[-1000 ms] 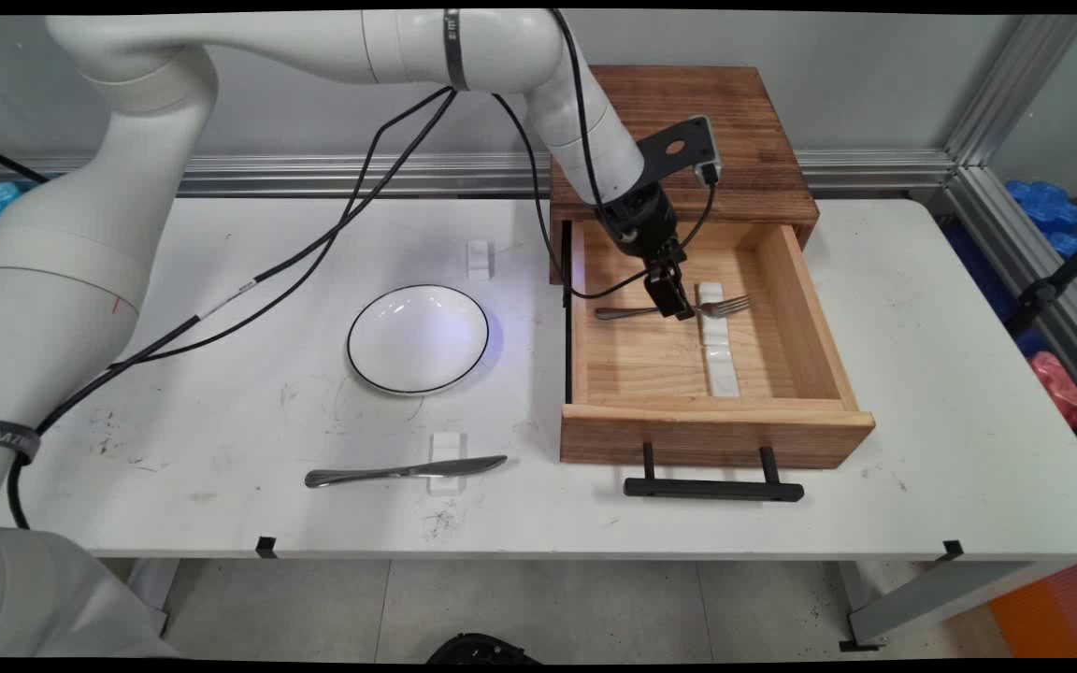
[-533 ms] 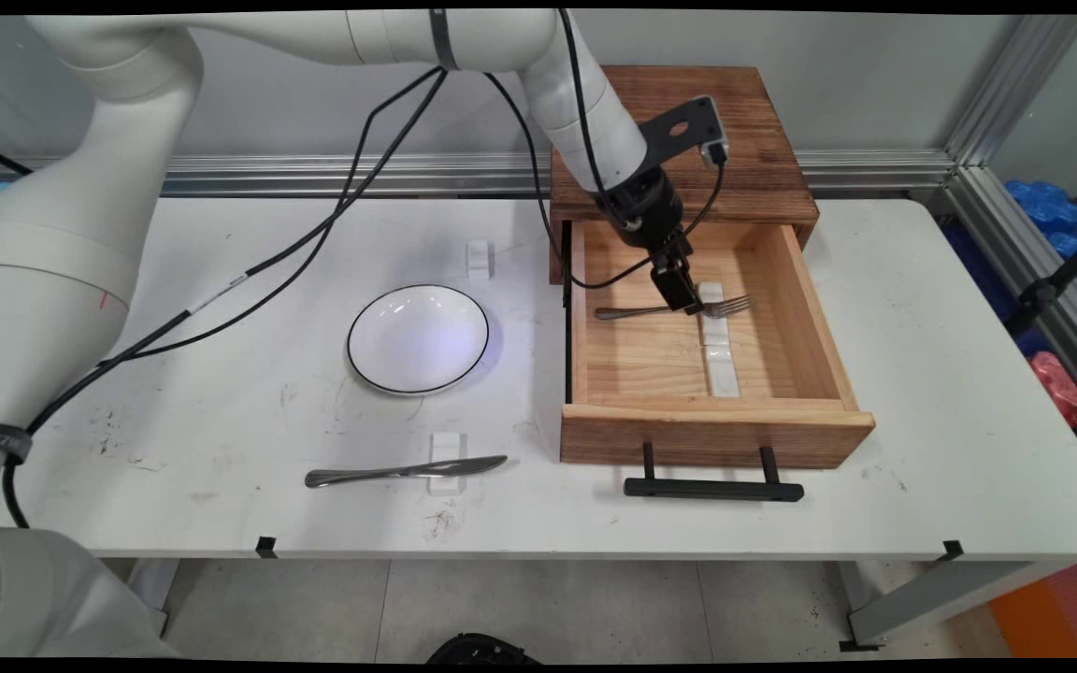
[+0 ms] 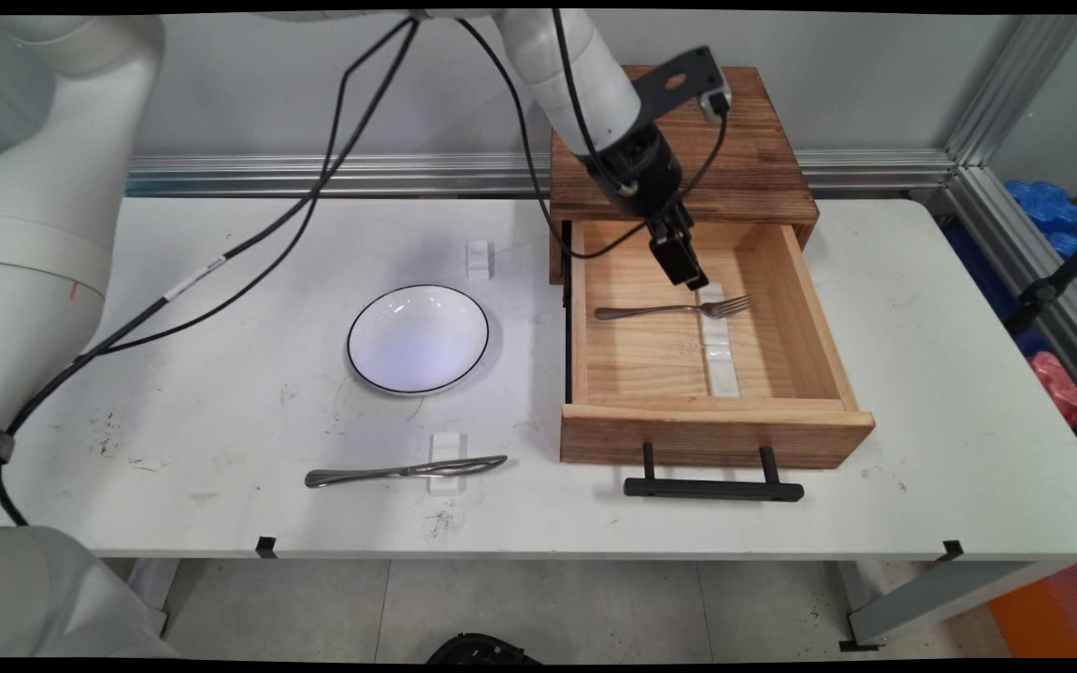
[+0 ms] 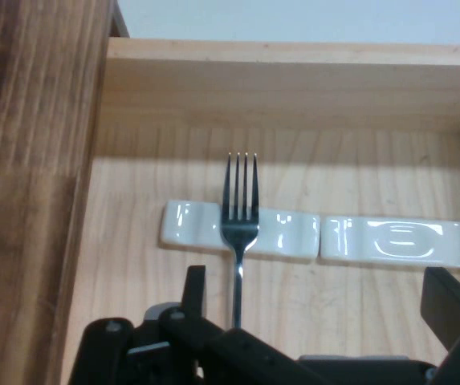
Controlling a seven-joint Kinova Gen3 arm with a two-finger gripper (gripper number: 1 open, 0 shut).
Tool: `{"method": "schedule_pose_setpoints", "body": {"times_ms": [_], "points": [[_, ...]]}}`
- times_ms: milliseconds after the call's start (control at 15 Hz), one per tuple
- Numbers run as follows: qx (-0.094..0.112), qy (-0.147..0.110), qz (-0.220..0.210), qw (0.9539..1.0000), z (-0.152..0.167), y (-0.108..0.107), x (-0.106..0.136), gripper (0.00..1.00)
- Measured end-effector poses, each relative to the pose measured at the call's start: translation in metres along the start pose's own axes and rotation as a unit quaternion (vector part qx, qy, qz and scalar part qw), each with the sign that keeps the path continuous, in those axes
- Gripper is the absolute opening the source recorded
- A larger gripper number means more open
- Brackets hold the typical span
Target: Pick up the knife from the right of the white plate
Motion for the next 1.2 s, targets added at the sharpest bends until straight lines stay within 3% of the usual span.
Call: {"method": "schedule_pose_setpoints", "body": {"times_ms": [533,800,1200], "points": [[0.015,0.003,-0.006,0.9999,-0.067,0.007,-0.026,1.00],[0.017,-0.007,-0.001,0.9998,-0.101,0.005,-0.059,1.00],[0.002,-0.037,0.006,0.9993,-0.138,0.012,-0.115,1.00]]}}
